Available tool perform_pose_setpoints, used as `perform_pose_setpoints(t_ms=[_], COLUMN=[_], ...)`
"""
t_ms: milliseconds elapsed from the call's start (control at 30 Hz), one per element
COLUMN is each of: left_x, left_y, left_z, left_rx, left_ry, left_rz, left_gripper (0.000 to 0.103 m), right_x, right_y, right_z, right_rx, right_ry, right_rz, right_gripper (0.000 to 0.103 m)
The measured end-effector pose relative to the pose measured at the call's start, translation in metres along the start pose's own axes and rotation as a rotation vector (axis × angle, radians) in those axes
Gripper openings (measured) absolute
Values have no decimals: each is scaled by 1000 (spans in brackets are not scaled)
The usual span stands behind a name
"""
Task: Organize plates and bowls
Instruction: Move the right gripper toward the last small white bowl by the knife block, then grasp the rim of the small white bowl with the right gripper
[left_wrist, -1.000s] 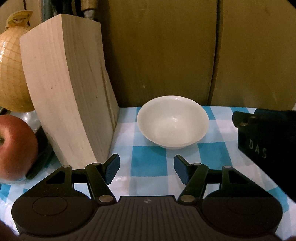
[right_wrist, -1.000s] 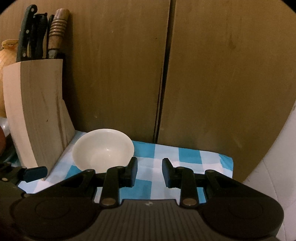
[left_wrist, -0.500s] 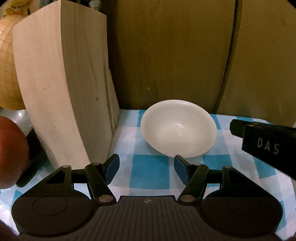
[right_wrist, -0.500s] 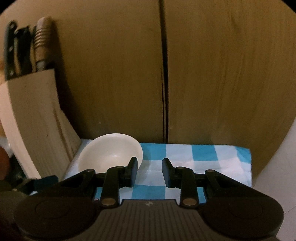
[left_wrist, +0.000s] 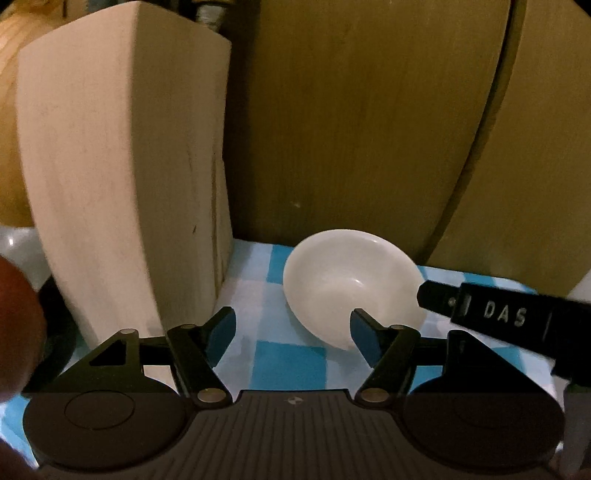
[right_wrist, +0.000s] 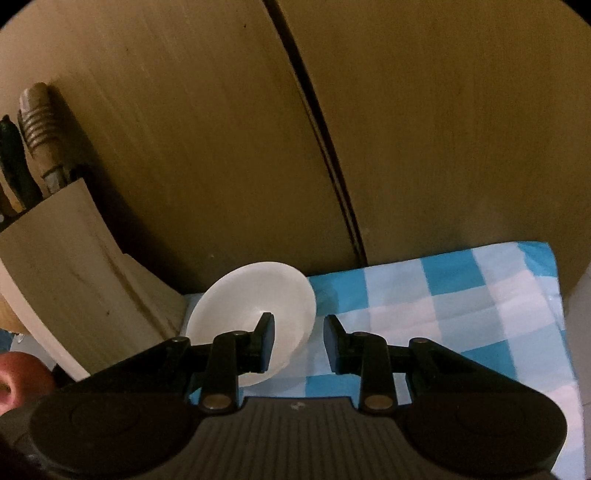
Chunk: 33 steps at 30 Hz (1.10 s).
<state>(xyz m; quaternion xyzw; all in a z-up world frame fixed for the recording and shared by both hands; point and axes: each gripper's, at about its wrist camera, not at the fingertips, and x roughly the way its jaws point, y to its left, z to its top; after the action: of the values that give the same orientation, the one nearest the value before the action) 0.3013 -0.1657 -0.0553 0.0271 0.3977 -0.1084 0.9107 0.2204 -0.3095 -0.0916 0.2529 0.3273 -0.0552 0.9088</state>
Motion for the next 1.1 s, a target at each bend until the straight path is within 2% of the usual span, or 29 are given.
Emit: perform_pose_setpoints(t_ms=[100,200,233,267,300,367,433,500,600,633,767,967,1100], left_x=[13,17,18,17,15,14,18,24,38,41,43,30,6], left_y=[-7,-14,-16,-16,-16,-21,-26,-22,-18,-18,-27,-30,-29], left_z=[2,1,0,-1,-4,-9,-8,-5,-4,-4,-8,-18,-30], left_rx=[-13,-16,-13,-9,-12,-37,-22,-61,-104,-107,-51,4,27], left_ry=[26,20,17,13,27,55,66,77,122,131,113,105,97], left_rz=[4,41,47,31,-20,-58,-51,-42,-39,-37,-16,-17,-20], left_gripper=[74,79,77,70,58,58,57,55,49,44,38,37,38], right_x=[10,17,19,21,23,27,32,36,43,44,42,25,3], right_y=[-2,-9,-11,-13,-15,-19,-21,-22,-27,-29,-33,-25,-16], right_z=[2,3,3,3,2,2,2,2,2,1,-1,-8,-17], right_rx=[11,40,49,59,68,92,109,117,132,144,145,101,64], right_ry=[14,29,35,41,53,71,86,102,130,137,148,163,169], right_rz=[-10,-3,-1,7,18,38,56,75,97,109,117,92,75], right_gripper=[24,24,24,24,24,24,24,24,7,7,6,7,7])
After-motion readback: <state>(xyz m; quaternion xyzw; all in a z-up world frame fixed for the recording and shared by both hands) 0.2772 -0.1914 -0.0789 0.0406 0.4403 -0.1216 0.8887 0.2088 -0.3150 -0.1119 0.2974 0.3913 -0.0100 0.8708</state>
